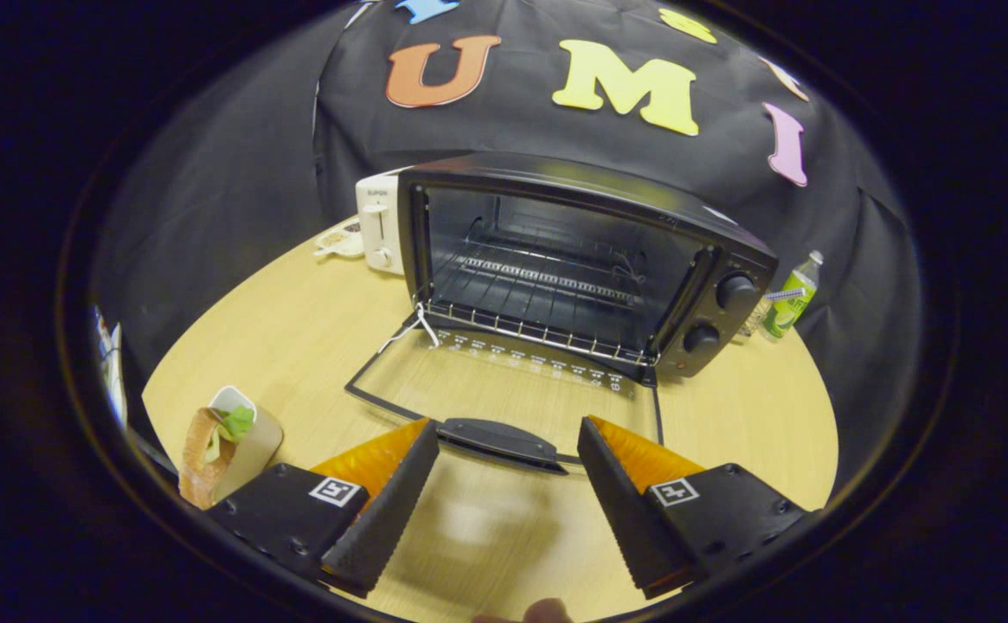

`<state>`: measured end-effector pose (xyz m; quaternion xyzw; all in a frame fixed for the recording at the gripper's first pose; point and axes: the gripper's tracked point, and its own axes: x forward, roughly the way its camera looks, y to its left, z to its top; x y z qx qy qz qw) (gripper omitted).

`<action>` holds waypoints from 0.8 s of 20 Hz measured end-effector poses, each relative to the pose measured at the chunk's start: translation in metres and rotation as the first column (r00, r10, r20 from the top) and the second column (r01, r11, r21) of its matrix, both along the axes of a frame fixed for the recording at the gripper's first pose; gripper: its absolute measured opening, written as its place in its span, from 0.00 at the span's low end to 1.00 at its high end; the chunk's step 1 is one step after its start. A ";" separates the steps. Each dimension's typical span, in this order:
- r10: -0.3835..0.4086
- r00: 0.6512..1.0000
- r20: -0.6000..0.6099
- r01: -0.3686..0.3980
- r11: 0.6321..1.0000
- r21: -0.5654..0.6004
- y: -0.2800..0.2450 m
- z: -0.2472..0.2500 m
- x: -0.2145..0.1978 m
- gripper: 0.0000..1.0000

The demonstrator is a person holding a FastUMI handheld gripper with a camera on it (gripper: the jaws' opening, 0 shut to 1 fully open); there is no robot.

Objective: Open the toaster oven, put the food inside, and close the toaster oven door.

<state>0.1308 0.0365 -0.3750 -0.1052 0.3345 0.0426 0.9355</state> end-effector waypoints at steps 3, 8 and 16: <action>0.014 1.000 -0.021 -0.013 0.999 0.040 0.006 0.010 -0.019 1.00; 0.090 0.996 -0.014 -0.087 0.987 0.136 0.011 0.065 -0.051 1.00; 0.296 0.939 -0.177 -0.196 0.880 0.433 0.069 0.123 -0.098 1.00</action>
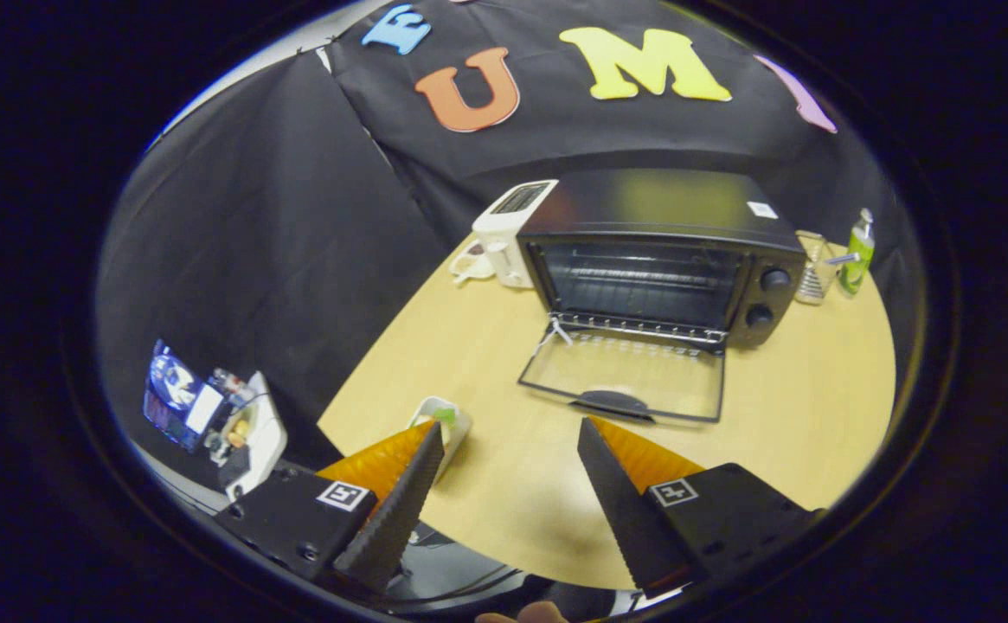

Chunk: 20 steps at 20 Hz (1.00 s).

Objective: Open the toaster oven, put the food inside, and close the toaster oven door.

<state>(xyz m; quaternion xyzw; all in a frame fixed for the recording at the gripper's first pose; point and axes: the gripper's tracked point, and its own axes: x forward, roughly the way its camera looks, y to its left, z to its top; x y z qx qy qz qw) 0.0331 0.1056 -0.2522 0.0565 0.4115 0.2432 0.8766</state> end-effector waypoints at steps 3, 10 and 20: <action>0.101 0.991 -0.093 -0.094 0.993 0.074 0.042 -0.007 -0.021 1.00; 0.146 0.913 -0.382 -0.059 0.971 0.230 0.093 -0.057 -0.040 0.88; 0.100 0.852 -0.515 0.010 0.978 0.208 0.102 -0.105 -0.025 0.56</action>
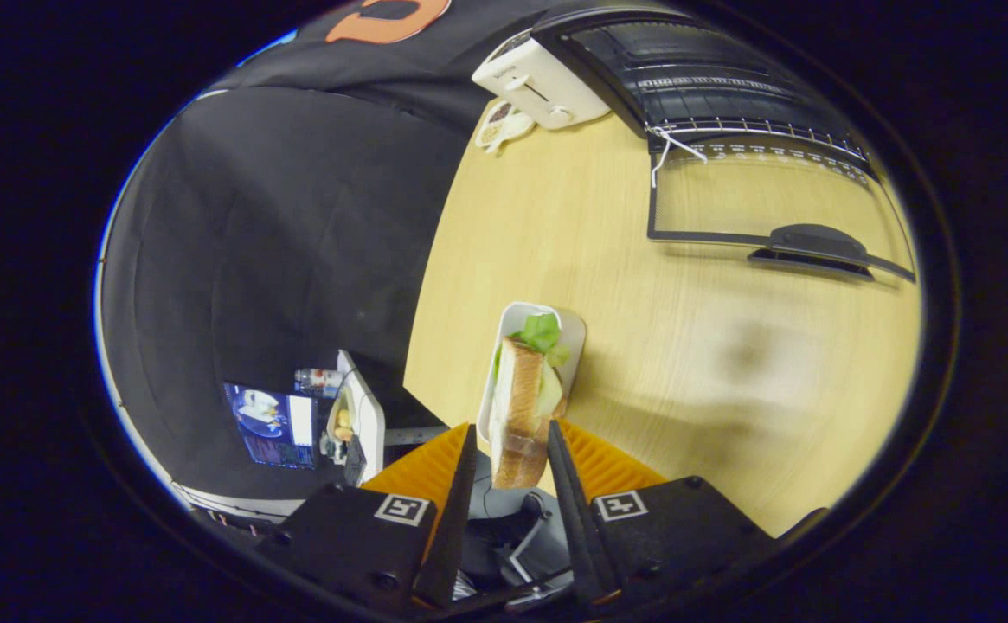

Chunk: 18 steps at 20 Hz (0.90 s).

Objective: Open the toaster oven, put the food inside, and close the toaster oven door.

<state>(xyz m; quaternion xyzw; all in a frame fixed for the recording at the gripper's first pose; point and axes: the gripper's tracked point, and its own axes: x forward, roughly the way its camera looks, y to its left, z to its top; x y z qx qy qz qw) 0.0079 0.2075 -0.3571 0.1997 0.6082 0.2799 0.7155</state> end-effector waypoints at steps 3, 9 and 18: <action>-0.008 1.000 0.008 0.009 1.000 -0.030 -0.007 -0.003 0.003 0.54; -0.040 0.999 -0.029 0.039 0.999 -0.014 0.002 -0.014 0.009 0.54; -0.059 0.997 -0.040 0.060 0.998 0.011 0.018 -0.013 0.009 0.57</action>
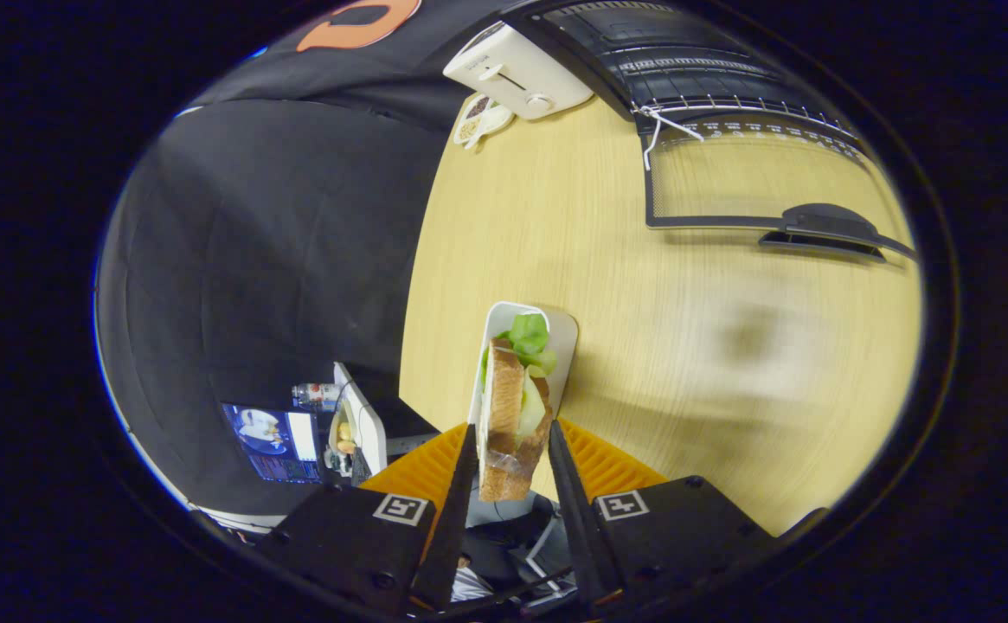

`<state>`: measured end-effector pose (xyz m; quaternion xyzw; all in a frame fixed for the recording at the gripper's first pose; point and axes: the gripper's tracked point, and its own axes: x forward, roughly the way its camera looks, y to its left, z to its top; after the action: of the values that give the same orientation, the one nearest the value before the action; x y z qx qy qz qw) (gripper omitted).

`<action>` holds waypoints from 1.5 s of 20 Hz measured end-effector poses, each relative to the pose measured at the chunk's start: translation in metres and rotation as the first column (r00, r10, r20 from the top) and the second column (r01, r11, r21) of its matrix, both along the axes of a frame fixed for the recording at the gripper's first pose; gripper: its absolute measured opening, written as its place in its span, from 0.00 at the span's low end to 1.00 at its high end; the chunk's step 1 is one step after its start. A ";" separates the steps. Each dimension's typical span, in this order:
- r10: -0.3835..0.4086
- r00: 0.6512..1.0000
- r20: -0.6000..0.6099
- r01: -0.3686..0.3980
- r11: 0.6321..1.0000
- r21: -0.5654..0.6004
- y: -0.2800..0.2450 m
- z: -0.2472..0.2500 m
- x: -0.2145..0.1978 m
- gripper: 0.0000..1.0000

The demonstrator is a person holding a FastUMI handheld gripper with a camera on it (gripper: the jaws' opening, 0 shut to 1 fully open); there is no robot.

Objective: Open the toaster oven, put the food inside, and close the toaster oven door.

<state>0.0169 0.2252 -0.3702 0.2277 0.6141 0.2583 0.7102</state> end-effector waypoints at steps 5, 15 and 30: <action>-0.001 1.000 0.001 0.001 1.000 -0.003 0.005 -0.004 0.000 0.50; -0.019 1.000 0.006 0.018 0.994 0.104 0.001 0.046 -0.011 0.24; -0.409 0.895 0.178 0.349 0.891 0.290 -0.152 0.144 0.055 0.23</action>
<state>0.0721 0.0729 -0.2265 0.3994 0.4317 0.2142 0.7799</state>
